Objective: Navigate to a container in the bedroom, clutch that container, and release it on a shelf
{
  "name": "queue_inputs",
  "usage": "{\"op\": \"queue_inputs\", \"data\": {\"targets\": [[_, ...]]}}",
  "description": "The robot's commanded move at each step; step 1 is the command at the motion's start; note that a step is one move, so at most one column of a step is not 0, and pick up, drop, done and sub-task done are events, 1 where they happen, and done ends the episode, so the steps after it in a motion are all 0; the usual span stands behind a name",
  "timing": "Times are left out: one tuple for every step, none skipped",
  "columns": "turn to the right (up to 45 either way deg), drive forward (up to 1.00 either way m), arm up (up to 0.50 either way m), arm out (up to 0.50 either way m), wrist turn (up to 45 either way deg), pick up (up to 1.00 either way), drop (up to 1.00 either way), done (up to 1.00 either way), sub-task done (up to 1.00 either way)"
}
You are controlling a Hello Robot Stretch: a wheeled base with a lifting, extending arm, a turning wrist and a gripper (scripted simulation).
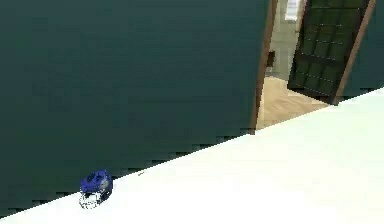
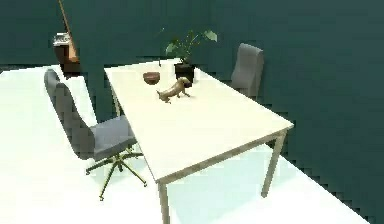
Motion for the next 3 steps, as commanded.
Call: {"op": "queue_inputs", "data": {"targets": [[24.0,0.00,0.00,0.00,0.0,0.00,0.00,0.00,0.00],[0.0,0.80,0.00,0.00,0.0,0.00,0.00,0.00,0.00],[45.0,0.00,0.00,0.00,0.0,0.00,0.00,0.00,0.00]]}}
